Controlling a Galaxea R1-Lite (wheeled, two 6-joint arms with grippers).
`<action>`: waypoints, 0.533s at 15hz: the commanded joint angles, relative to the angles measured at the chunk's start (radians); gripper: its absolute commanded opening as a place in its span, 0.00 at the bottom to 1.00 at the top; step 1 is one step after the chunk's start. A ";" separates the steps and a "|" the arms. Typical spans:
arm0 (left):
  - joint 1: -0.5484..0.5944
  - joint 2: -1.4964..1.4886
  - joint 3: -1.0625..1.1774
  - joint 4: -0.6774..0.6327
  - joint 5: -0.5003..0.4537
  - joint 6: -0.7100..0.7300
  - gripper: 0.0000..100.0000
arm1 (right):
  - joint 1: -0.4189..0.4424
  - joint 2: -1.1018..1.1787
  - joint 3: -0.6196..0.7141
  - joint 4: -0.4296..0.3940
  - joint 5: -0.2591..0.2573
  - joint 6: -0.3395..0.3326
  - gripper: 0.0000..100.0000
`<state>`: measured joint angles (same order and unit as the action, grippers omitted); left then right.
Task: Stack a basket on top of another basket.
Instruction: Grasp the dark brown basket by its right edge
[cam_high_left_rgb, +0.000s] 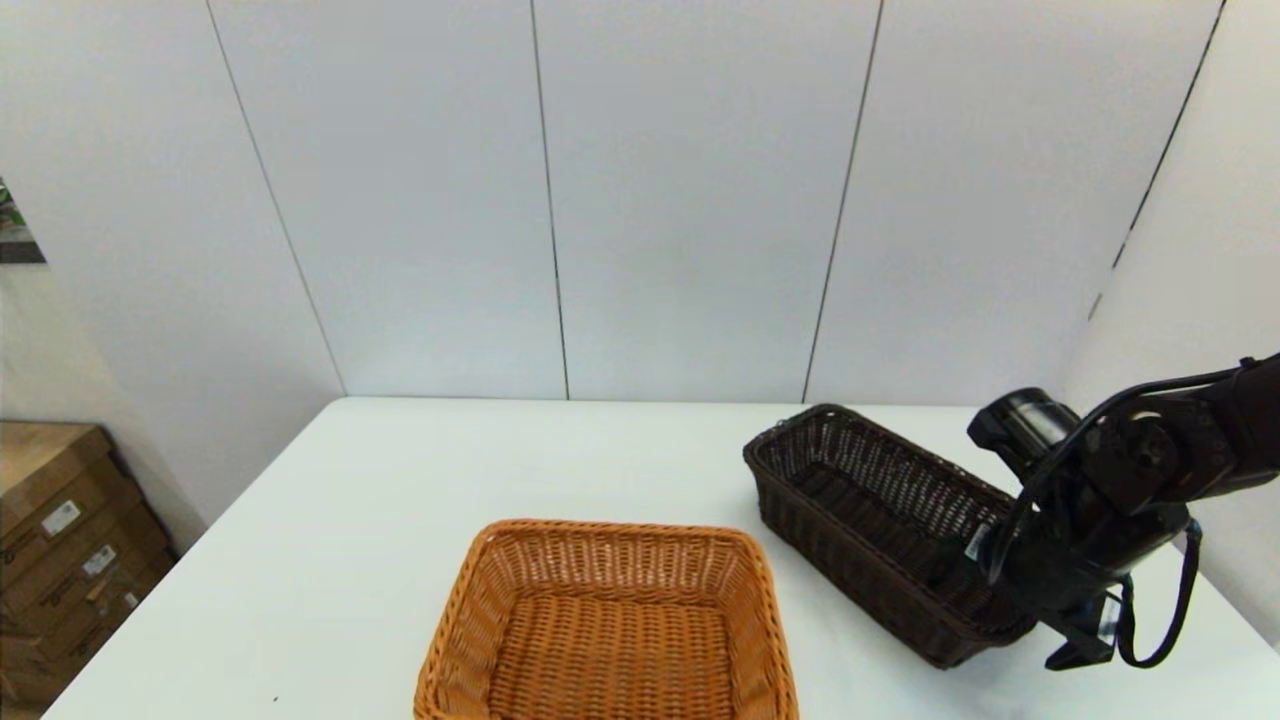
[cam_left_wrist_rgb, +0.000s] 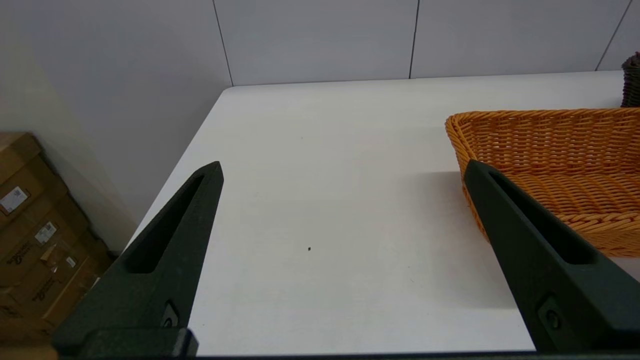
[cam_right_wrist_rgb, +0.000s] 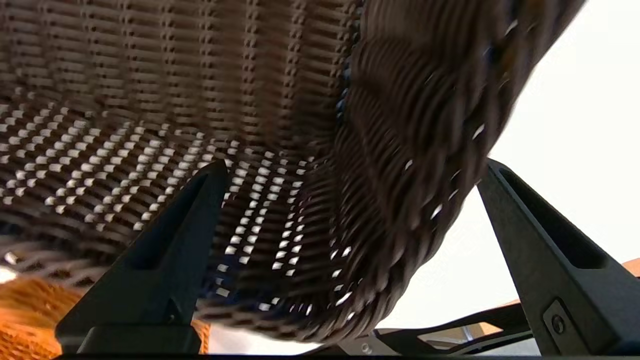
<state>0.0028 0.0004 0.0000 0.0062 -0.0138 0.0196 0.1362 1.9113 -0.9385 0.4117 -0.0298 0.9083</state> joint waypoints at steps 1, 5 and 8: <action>0.000 -0.002 0.002 0.000 0.000 0.000 1.00 | -0.047 0.023 -0.003 -0.016 -0.001 -0.002 1.00; 0.000 -0.002 0.002 0.000 0.000 0.000 1.00 | -0.063 0.031 -0.011 -0.024 -0.002 -0.005 1.00; 0.000 -0.002 0.002 0.000 0.000 -0.001 1.00 | -0.063 0.049 -0.014 -0.025 -0.005 -0.003 0.00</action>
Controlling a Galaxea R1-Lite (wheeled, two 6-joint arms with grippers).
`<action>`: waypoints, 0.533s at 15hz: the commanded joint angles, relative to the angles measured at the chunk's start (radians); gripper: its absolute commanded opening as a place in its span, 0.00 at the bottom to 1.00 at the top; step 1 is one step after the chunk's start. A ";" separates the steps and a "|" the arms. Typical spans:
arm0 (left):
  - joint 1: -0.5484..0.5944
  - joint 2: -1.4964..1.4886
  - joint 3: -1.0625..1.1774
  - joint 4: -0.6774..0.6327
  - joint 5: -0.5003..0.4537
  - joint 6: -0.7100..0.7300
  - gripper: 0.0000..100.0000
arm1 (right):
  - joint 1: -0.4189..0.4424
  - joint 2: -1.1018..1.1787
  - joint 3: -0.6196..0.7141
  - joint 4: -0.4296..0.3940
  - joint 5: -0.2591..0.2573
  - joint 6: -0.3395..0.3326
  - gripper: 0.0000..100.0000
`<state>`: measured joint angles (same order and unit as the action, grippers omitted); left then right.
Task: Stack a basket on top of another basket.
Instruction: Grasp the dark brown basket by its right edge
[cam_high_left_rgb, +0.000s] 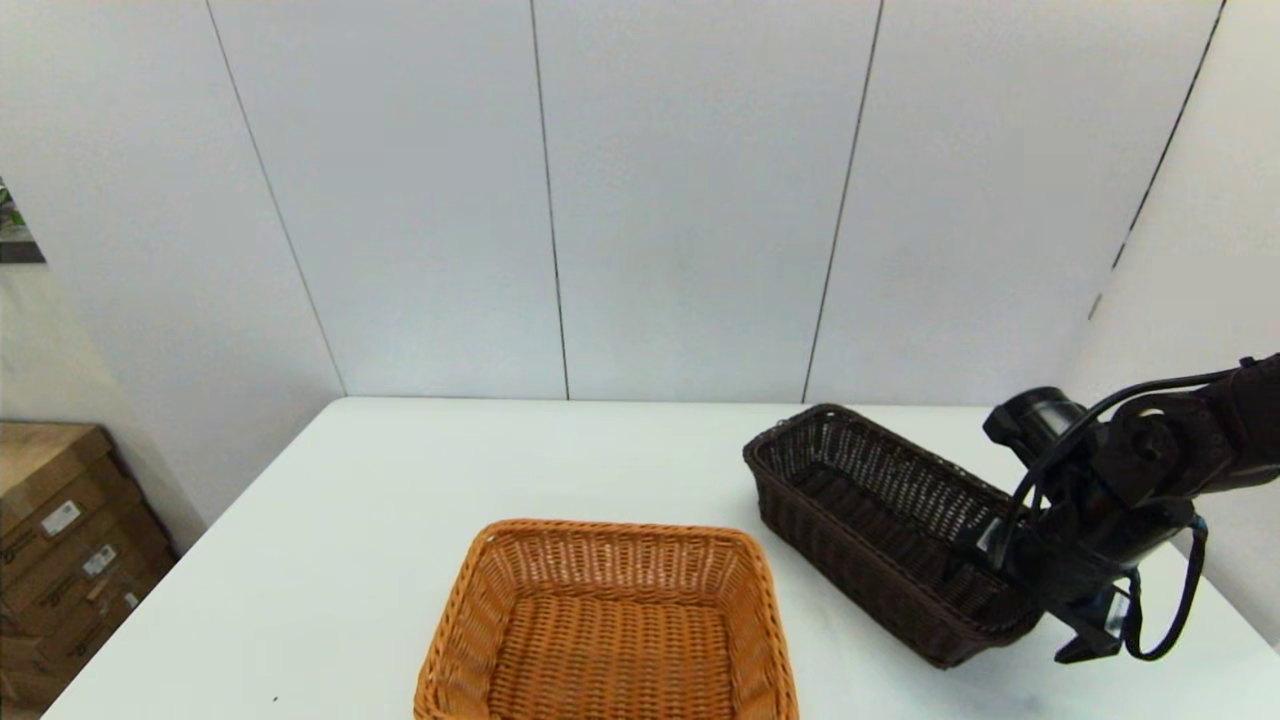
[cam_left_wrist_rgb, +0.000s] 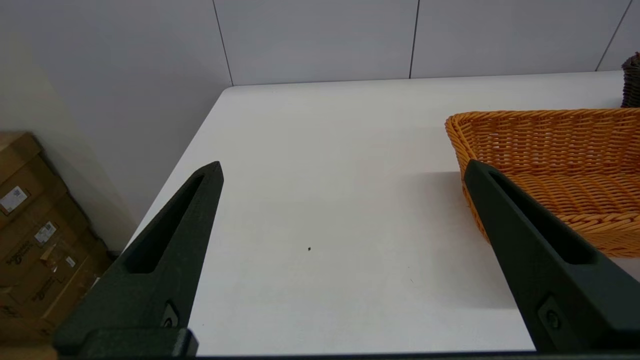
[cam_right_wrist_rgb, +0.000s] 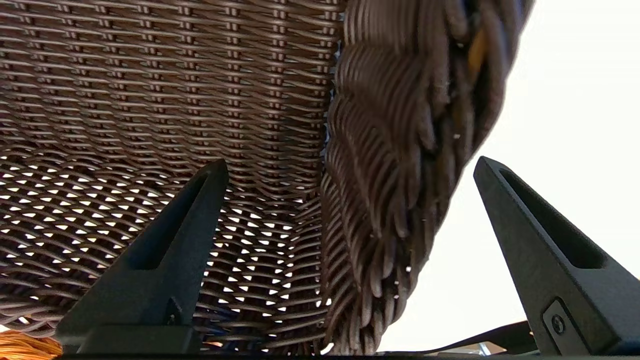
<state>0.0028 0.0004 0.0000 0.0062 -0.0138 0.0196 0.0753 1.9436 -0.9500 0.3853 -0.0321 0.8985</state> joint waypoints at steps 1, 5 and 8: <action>0.000 -0.002 0.002 0.000 0.000 -0.001 1.00 | -0.005 0.024 -0.004 -0.003 -0.017 0.008 0.00; 0.000 -0.002 0.002 0.001 0.000 0.000 1.00 | -0.020 0.041 -0.004 -0.023 -0.052 0.007 0.00; 0.000 -0.002 0.002 0.000 0.000 0.000 1.00 | -0.019 0.041 -0.004 -0.023 -0.051 0.007 0.00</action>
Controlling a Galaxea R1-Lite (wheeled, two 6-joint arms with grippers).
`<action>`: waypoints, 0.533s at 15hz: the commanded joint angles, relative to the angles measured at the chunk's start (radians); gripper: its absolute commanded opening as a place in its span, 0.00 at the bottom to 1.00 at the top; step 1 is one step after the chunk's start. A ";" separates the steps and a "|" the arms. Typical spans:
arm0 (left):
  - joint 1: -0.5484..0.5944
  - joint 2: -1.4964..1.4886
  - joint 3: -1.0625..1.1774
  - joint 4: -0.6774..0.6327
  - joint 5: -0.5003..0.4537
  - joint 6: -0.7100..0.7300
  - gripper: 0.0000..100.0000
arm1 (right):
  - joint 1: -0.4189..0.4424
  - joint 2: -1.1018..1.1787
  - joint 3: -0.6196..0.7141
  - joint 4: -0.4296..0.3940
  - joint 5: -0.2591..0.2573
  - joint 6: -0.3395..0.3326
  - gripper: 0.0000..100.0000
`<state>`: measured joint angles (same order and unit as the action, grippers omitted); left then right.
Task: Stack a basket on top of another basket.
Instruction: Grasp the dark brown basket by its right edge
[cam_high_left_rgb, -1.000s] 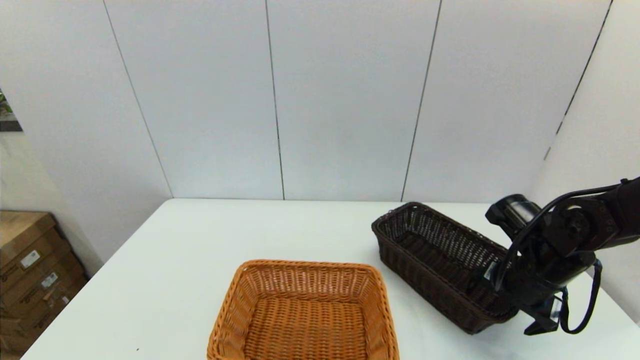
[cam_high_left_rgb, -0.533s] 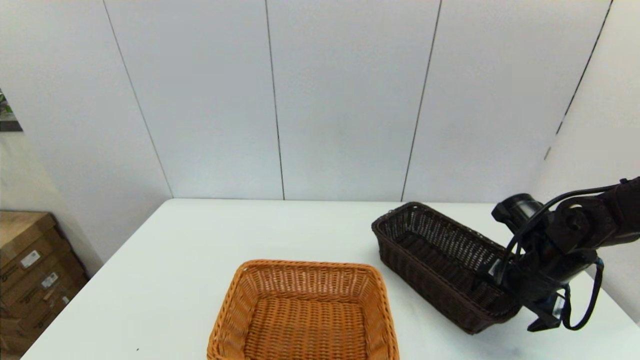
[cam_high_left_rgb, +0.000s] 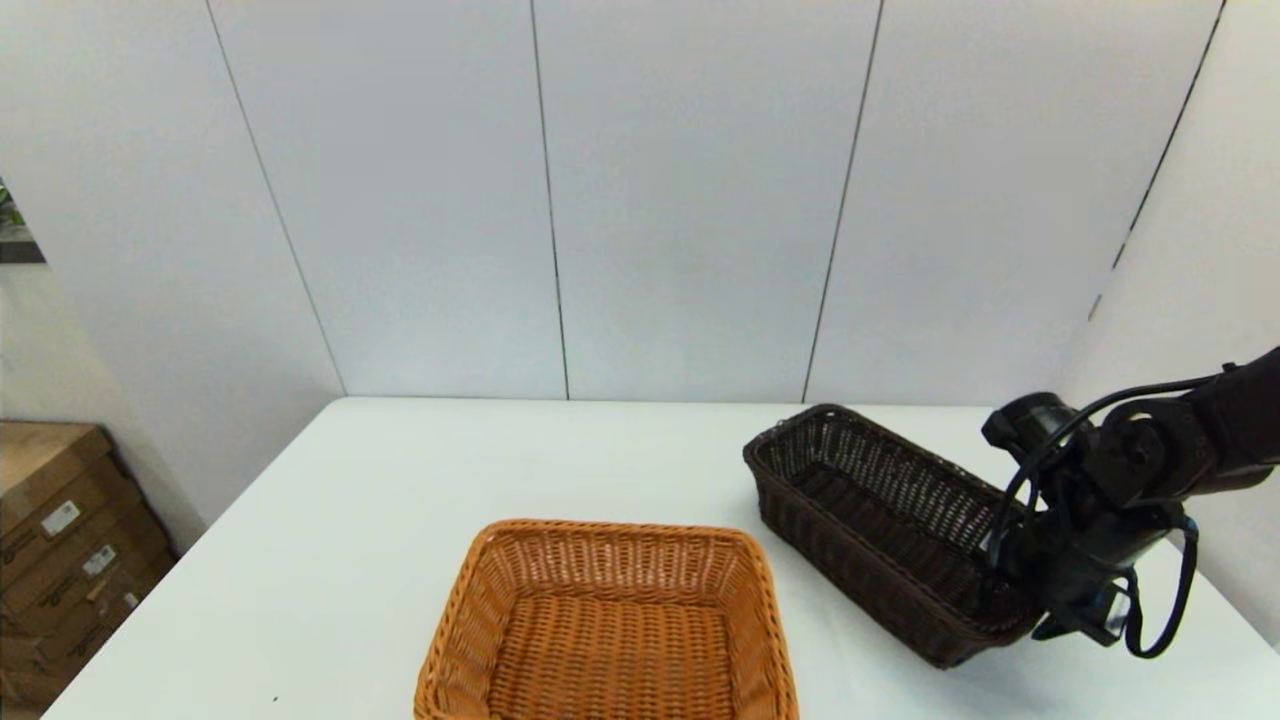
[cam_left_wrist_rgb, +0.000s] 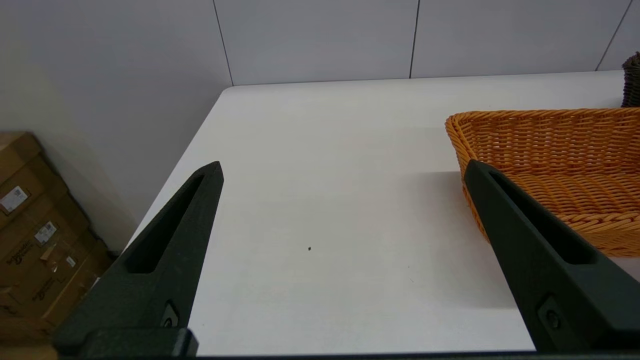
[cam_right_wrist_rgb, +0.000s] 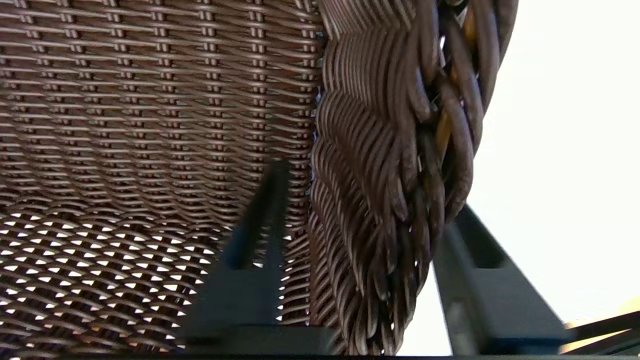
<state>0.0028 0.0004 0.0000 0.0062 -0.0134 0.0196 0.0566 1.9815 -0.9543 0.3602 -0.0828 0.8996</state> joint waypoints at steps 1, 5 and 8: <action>0.000 -0.002 0.002 0.000 0.000 -0.001 1.00 | 0.000 0.003 0.000 0.002 0.000 0.007 0.00; 0.000 -0.002 0.002 0.000 0.000 0.000 1.00 | -0.001 0.002 -0.001 0.002 0.000 0.012 0.00; 0.000 -0.002 0.002 0.000 0.000 -0.001 1.00 | -0.011 -0.004 -0.023 0.009 0.009 0.018 0.00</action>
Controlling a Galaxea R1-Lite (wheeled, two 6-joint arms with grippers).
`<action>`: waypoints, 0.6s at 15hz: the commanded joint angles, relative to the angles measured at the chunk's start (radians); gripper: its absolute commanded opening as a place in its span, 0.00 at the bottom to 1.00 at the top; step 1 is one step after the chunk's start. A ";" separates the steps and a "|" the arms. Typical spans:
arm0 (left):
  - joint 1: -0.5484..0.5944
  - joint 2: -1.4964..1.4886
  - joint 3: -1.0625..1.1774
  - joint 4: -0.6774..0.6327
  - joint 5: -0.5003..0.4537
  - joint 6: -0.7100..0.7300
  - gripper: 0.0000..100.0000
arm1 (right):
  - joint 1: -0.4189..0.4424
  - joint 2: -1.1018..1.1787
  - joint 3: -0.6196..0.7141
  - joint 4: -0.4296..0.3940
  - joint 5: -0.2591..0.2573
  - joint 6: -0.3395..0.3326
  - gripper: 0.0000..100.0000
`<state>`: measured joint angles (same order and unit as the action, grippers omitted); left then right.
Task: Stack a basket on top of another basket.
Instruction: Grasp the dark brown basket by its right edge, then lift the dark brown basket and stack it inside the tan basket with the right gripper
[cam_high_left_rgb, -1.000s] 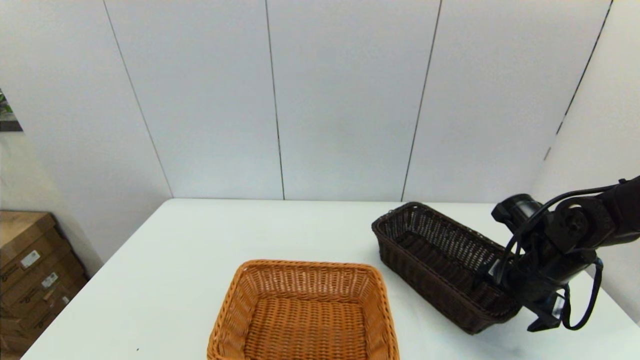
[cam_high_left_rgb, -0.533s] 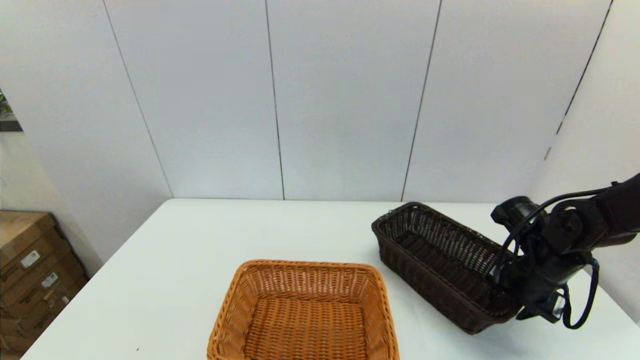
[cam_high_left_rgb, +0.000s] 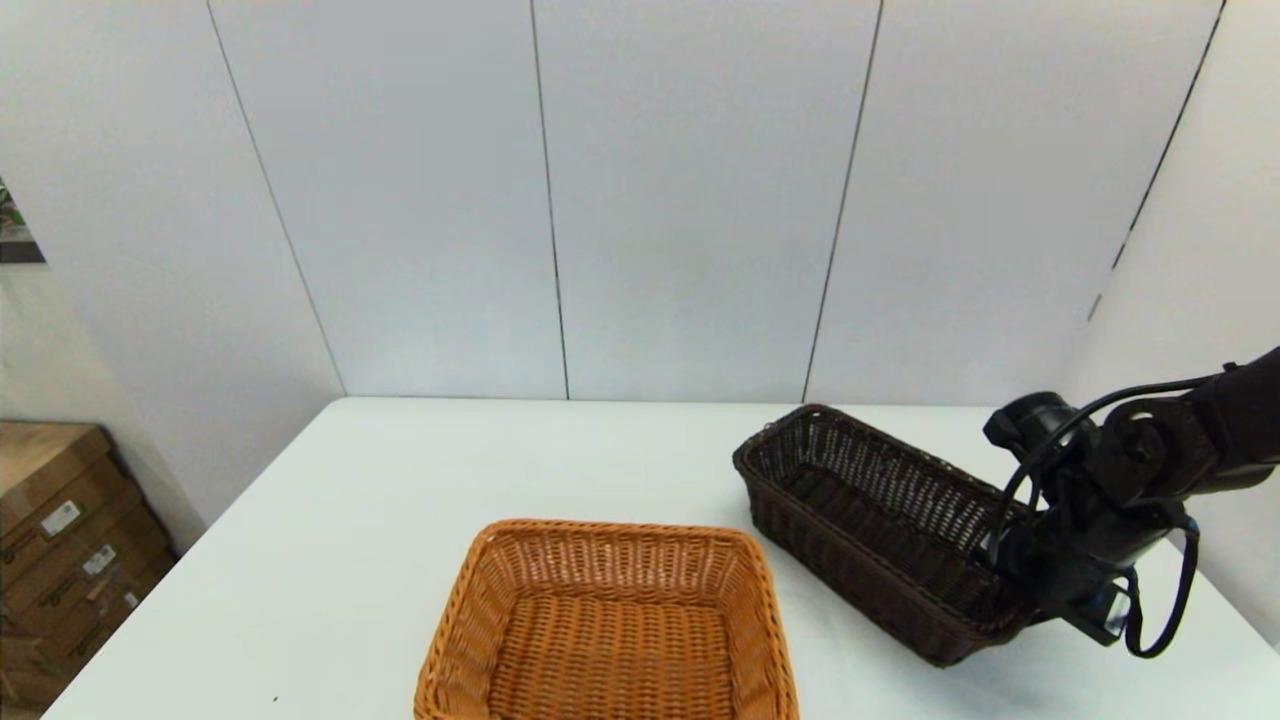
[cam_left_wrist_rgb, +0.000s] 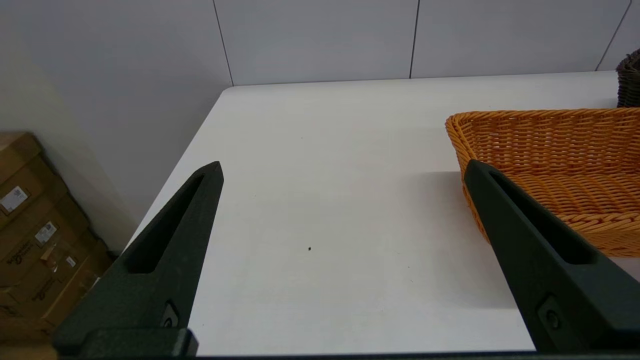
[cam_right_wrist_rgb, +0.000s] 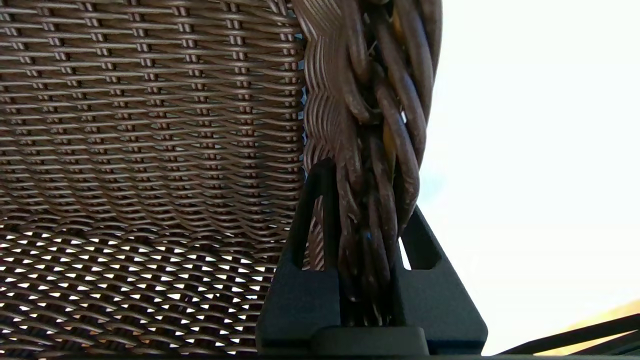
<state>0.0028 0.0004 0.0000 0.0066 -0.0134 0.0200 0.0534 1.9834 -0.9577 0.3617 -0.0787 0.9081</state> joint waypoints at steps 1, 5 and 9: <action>0.000 -0.002 0.002 0.000 0.000 0.000 1.00 | -0.017 -0.015 -0.035 0.010 0.008 0.012 0.00; 0.000 -0.002 0.002 0.000 0.000 -0.002 1.00 | -0.058 -0.057 -0.113 0.059 0.079 0.057 0.00; 0.000 -0.002 0.002 0.000 0.000 0.000 1.00 | -0.119 -0.098 -0.145 0.063 0.205 0.118 0.00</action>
<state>0.0028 0.0004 0.0000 0.0062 -0.0138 0.0196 -0.0432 1.9177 -1.0930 0.4262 0.0919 1.0160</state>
